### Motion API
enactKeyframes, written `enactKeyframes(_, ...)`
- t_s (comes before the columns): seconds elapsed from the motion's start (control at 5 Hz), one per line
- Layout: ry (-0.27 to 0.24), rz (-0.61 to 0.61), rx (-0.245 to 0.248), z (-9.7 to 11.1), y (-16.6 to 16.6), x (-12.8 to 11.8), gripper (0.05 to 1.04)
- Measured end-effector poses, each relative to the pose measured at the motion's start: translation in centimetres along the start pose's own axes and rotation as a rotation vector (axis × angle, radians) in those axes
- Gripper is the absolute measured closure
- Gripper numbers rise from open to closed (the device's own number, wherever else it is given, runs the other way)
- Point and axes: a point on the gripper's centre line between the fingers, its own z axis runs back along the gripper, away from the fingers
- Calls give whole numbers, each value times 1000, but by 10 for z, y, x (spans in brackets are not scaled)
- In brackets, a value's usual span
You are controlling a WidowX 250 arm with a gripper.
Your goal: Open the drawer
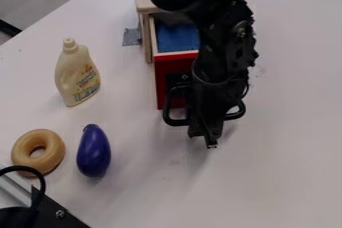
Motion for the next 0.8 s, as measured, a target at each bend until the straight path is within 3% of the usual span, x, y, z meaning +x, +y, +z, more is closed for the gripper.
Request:
enactKeyframes(0.4, -5, 7, 7, 2, 1, -1, 116)
enactKeyframes(0.8, -18, 20, -48, 16, 5, 3, 86)
